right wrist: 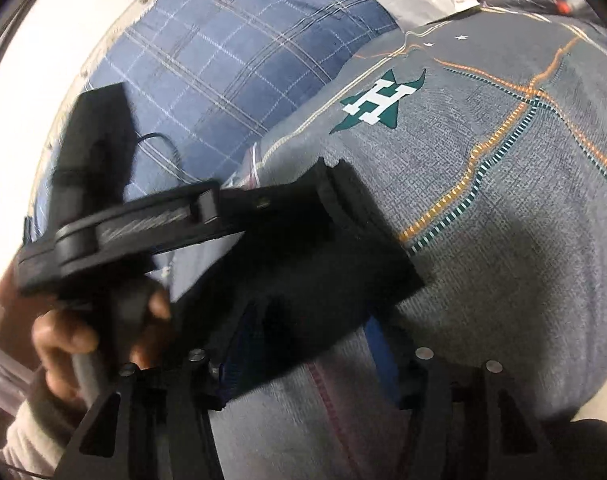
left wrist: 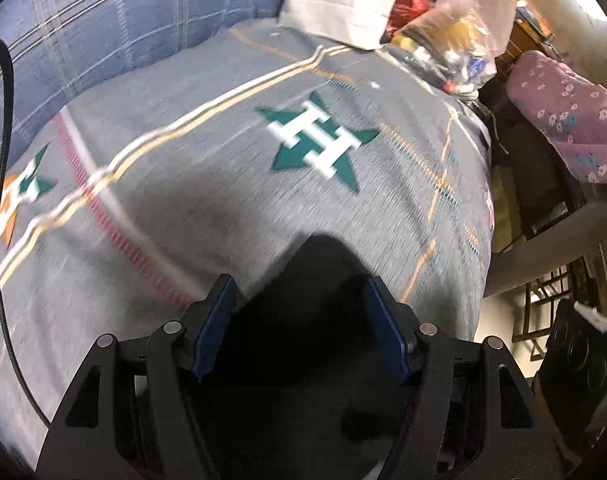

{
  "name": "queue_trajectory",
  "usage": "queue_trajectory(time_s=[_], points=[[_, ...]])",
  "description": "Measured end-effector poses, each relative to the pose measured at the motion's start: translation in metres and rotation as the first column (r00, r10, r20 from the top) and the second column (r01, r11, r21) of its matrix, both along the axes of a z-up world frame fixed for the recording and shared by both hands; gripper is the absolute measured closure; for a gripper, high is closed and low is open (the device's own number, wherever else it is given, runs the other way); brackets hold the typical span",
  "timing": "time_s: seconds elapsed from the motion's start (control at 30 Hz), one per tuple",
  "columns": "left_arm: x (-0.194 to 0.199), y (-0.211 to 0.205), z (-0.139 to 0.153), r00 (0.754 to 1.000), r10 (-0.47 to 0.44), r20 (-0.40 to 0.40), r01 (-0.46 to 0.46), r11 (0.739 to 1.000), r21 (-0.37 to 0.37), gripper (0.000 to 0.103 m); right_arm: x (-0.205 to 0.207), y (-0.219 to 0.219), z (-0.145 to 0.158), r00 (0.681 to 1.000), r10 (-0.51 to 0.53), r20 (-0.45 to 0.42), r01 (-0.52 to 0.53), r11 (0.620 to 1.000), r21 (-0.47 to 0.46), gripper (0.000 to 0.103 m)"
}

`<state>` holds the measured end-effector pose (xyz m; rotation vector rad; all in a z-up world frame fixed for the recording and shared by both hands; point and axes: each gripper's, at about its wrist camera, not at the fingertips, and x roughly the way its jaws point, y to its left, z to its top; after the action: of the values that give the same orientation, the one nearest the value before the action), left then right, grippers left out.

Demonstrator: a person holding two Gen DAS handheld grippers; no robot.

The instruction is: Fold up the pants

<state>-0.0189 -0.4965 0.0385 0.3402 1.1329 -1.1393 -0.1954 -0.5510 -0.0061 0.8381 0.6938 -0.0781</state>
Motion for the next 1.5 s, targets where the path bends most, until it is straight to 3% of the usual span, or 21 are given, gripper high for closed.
queue_trajectory(time_s=[0.1,0.2,0.27,0.33,0.4,0.5,0.67,0.8,0.9,1.0,1.07,1.1,1.13,1.2,1.3,1.33,1.43,1.5], points=[[-0.005,-0.009,-0.002,0.997,-0.068,-0.020,0.067,0.997,-0.034,0.037,-0.001,-0.003,-0.003,0.999,-0.026,0.035,0.025,0.999,0.022,0.046],[-0.021,-0.014,-0.004,0.986,-0.135,0.094,0.136,0.991,-0.004,0.055,0.001,-0.005,-0.005,0.997,-0.049,0.068,0.046,0.998,0.050,0.046],[-0.024,-0.014,-0.005,0.982,-0.161,0.098,0.163,0.987,-0.010,0.076,0.004,-0.007,-0.005,0.996,-0.045,0.074,0.042,0.998,0.036,0.059],[-0.023,-0.014,-0.005,0.984,-0.159,0.081,0.160,0.987,-0.016,0.083,0.012,-0.007,-0.006,0.998,-0.033,0.055,0.032,0.999,0.020,0.088],[-0.021,-0.011,-0.002,0.986,-0.148,0.073,0.150,0.988,-0.027,0.085,0.013,-0.004,-0.002,0.998,-0.027,0.059,0.027,1.000,0.001,0.091],[-0.020,0.004,0.015,0.989,-0.133,0.061,0.138,0.986,-0.089,0.086,0.014,0.004,0.016,0.996,0.021,0.084,-0.014,0.996,-0.083,0.092],[-0.010,0.054,0.069,0.995,-0.065,0.074,0.079,0.972,-0.220,0.086,0.011,0.031,0.062,0.980,0.116,0.161,-0.082,0.975,-0.205,0.092],[0.004,0.124,0.103,0.996,0.032,0.080,-0.006,0.952,-0.306,0.086,0.018,0.076,0.102,0.946,0.245,0.211,-0.167,0.929,-0.330,0.093],[0.017,0.180,0.106,0.991,0.125,0.057,-0.099,0.939,-0.329,0.086,0.034,0.116,0.113,0.913,0.350,0.210,-0.250,0.886,-0.391,0.093],[0.034,0.245,0.089,0.960,0.279,0.015,-0.260,0.913,-0.314,0.085,0.053,0.165,0.104,0.868,0.468,0.166,-0.360,0.824,-0.437,0.092],[0.044,0.285,0.069,0.927,0.374,-0.023,-0.367,0.891,-0.268,0.076,0.073,0.202,0.083,0.835,0.539,0.111,-0.450,0.785,-0.425,0.089],[0.045,0.300,0.060,0.910,0.413,-0.036,-0.409,0.879,-0.243,0.061,0.079,0.212,0.074,0.825,0.560,0.080,-0.486,0.773,-0.408,0.079],[0.046,0.315,0.053,0.891,0.452,-0.047,-0.451,0.866,-0.218,0.053,0.087,0.226,0.062,0.807,0.590,0.034,-0.537,0.757,-0.373,0.062],[0.042,0.338,0.044,0.865,0.499,-0.053,-0.499,0.844,-0.198,0.053,0.095,0.243,0.045,0.757,0.652,-0.035,-0.633,0.719,-0.287,0.058],[0.030,0.362,0.037,0.834,0.546,-0.074,-0.549,0.811,-0.202,0.047,0.081,0.239,0.058,0.711,0.702,0.025,-0.669,0.687,-0.282,0.058],[0.024,0.365,0.036,0.828,0.554,-0.082,-0.558,0.804,-0.203,0.043,0.076,0.232,0.064,0.717,0.696,0.037,-0.657,0.692,-0.299,0.057],[0.009,0.361,0.032,0.831,0.554,-0.058,-0.553,0.808,-0.202,0.041,0.066,0.189,0.081,0.810,0.582,0.076,-0.527,0.778,-0.343,0.054],[-0.002,0.350,0.030,0.838,0.544,-0.030,-0.539,0.820,-0.192,0.041,0.069,0.167,0.081,0.855,0.515,0.066,-0.467,0.818,-0.336,0.054]])
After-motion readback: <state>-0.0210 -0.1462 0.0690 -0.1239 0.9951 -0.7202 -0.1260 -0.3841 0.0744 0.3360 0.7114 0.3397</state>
